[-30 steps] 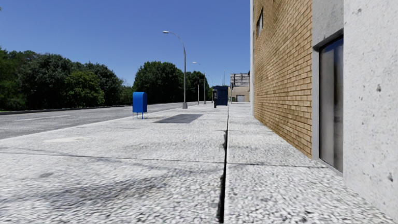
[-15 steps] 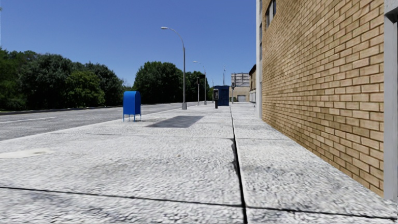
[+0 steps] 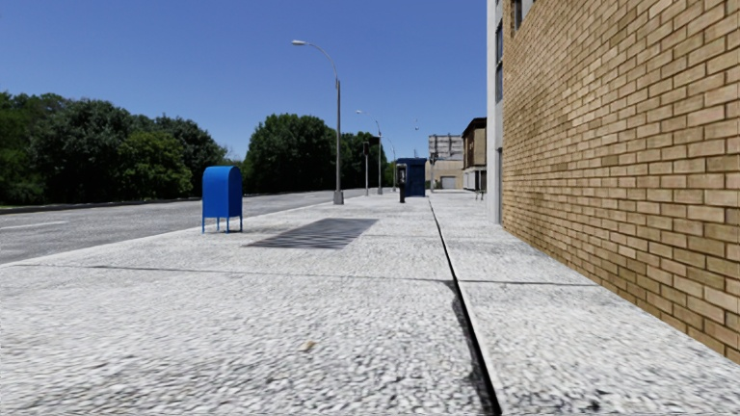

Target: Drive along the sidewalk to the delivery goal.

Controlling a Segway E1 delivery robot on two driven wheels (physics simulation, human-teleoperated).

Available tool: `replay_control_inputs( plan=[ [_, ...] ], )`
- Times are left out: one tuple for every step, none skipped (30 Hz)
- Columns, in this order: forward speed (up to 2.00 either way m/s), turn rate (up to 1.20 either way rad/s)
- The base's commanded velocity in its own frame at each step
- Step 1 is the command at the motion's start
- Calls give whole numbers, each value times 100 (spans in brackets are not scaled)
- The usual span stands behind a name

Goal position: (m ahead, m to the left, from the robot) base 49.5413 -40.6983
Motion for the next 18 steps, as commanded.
replay_control_inputs(
  plan=[
    [200,-120],
    [200,-118],
    [200,0],
    [200,0],
    [200,0],
    [200,0],
    [200,0],
    [200,0],
    [200,0],
    [200,0],
    [200,0],
    [200,0],
    [200,0],
    [200,0],
    [200,0],
    [200,0],
    [200,0],
    [200,0]
  ],
)
